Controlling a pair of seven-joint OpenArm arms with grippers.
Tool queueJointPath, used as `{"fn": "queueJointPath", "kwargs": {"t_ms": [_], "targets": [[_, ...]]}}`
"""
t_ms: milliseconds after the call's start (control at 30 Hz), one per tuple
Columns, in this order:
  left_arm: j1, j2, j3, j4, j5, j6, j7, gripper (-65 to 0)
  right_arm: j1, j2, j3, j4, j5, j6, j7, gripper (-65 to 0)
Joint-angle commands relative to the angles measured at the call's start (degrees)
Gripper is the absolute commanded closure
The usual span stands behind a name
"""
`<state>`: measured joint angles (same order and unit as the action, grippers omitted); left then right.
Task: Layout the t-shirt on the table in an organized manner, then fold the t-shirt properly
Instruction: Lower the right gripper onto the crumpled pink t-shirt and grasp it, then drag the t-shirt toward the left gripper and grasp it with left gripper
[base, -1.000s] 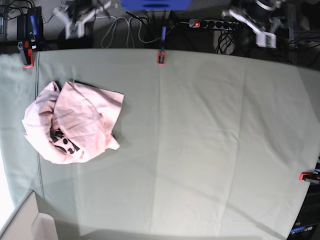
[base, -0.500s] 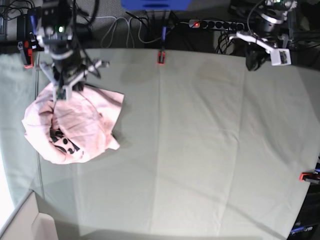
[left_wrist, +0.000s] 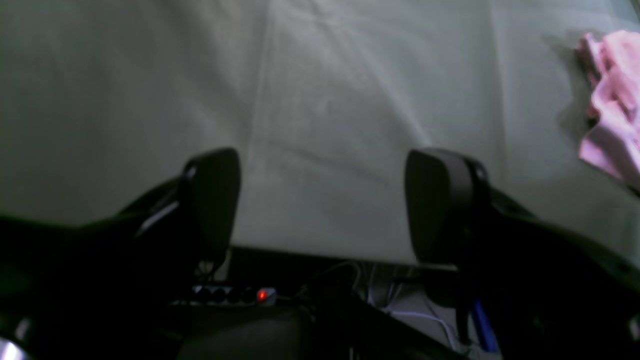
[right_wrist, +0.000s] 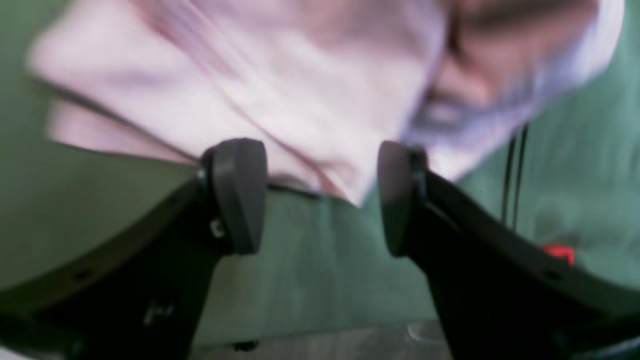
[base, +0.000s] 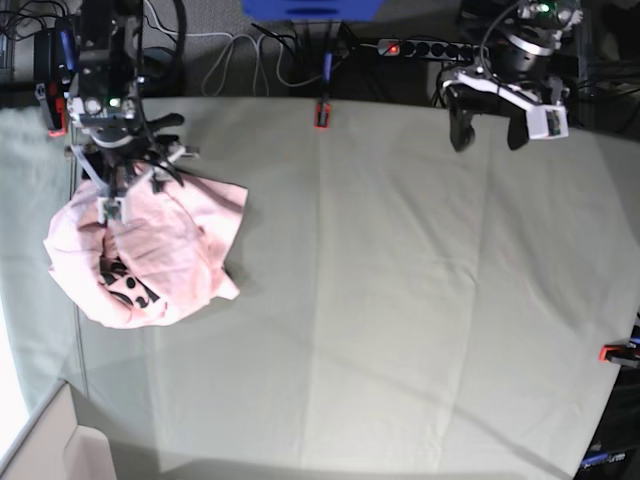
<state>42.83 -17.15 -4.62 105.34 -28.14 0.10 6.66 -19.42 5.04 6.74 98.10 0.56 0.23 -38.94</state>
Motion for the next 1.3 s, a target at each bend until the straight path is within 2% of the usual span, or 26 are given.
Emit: {"fn": "queueJointPath", "kwargs": {"t_ms": [0, 233, 300, 400, 467, 500, 600, 667, 833, 867, 933, 1033, 1167, 1267], "targets": [[-0.6, -0.3, 0.9, 0.8, 0.1, -0.2, -1.3, -49.5, 1.2, 0.4, 1.1, -0.1, -0.2, 0.1, 1.5, -32.7], [-2.0, -0.4, 2.5, 0.4, 0.4, -0.2, -1.3, -49.5, 2.3, 0.5, 2.0, -4.1, -0.1, 0.1, 1.6, -31.8], [-2.8, -0.4, 2.5, 0.4, 0.3, -0.2, -1.3, -49.5, 2.3, 0.3, 1.9, -4.1, 0.1, 0.1, 1.6, -28.5], [-3.4, -0.4, 2.5, -0.2, 0.2, -0.3, -1.3, -49.5, 2.8, -0.4, 0.2, -4.1, 0.2, 0.2, 1.6, -15.0], [-4.1, -0.4, 2.5, -0.4, 0.1, -0.3, -1.3, -49.5, 3.1, -0.8, -0.5, -4.1, 0.2, 0.2, 1.4, -2.8], [-4.2, -0.4, 2.5, -0.4, 0.1, -0.3, -1.3, -49.5, 3.1, -1.0, -0.6, -4.1, 0.2, 0.2, 1.4, 0.0], [-4.9, -0.4, 2.5, -0.4, 0.1, -0.3, -1.3, -49.5, 3.1, -2.4, -0.6, -2.8, 0.2, 0.3, 1.6, 0.0], [-5.0, -0.4, 2.5, -0.4, 0.1, -0.3, -1.3, -49.5, 2.8, -2.9, -0.6, 0.7, 0.2, 1.6, 1.6, 0.0], [-6.5, -0.3, 2.5, -0.4, 0.0, -0.3, -1.3, -49.5, 1.6, -6.8, -1.9, 13.0, 0.2, 12.7, 1.3, 0.0], [-6.8, -0.3, 2.5, -0.4, 0.0, -0.3, -1.3, -49.5, 1.4, -7.6, -3.4, 15.2, 0.2, 15.2, 1.4, 0.0], [-8.1, -0.3, 3.4, -0.4, 0.0, -0.3, -1.3, -49.5, 1.2, -9.0, -7.3, 17.5, 0.2, 18.1, 1.2, 0.0], [-9.5, -0.7, 5.0, -0.4, 0.0, -0.3, -1.3, -49.8, 0.8, -9.2, -15.1, 17.5, 0.2, 18.4, 1.2, 0.0], [-10.6, -0.4, 6.0, -0.6, 0.5, -0.3, -1.3, -49.8, 1.4, -7.0, -28.7, 16.4, 0.0, 18.4, 1.1, 0.0], [-11.8, -0.6, 7.0, -2.2, 0.5, -0.3, -1.3, -49.8, 2.1, -7.8, -32.1, 14.1, -0.2, 18.4, 1.1, 0.0]]}}
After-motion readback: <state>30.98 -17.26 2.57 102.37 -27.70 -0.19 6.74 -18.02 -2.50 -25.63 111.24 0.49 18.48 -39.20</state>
